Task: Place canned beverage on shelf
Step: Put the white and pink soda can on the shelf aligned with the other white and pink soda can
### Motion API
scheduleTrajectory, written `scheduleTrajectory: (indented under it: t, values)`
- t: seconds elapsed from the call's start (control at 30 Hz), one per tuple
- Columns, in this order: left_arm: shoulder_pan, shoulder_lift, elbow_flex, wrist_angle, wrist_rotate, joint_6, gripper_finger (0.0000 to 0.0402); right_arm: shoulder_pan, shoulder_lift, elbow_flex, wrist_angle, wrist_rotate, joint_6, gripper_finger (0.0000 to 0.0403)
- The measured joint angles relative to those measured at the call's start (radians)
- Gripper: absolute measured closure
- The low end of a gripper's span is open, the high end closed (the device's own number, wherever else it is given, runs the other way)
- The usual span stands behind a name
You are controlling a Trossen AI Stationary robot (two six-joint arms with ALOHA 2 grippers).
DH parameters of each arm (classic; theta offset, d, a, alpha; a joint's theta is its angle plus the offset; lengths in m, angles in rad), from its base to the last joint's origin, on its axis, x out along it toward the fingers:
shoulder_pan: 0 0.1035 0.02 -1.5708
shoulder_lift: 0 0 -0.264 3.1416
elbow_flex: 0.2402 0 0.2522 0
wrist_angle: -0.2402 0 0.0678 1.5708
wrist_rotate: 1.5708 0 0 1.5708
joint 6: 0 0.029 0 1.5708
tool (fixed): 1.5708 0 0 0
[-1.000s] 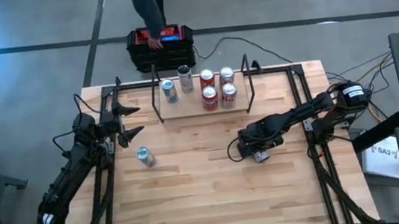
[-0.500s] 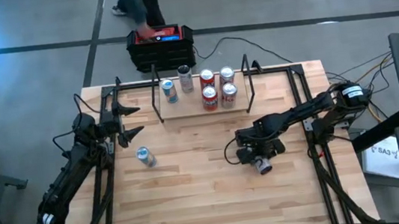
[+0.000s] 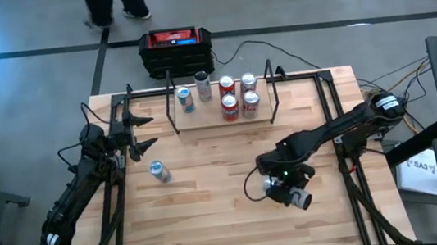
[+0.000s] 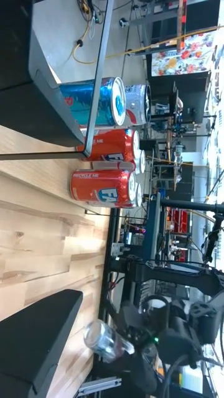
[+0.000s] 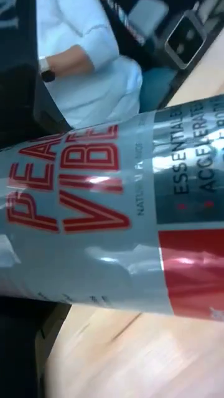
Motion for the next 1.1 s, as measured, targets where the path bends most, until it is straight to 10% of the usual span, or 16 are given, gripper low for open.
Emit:
scheduleTrajectory:
  t: [0.5,0.87,1.1]
  values:
    - [0.0,0.0,0.0,0.0,0.0,0.0,0.0022,0.009,0.008,0.034,-0.107,0.027,0.383,0.0168]
    - [0.0,0.0,0.0,0.0,0.0,0.0,0.0022,0.0,0.058,0.033,-0.101,-0.175,0.455,0.0168]
    - [0.0,0.002,0.0,-0.001,0.0,0.0,0.0022,-0.003,0.154,0.033,-0.108,-0.482,0.369,0.0168]
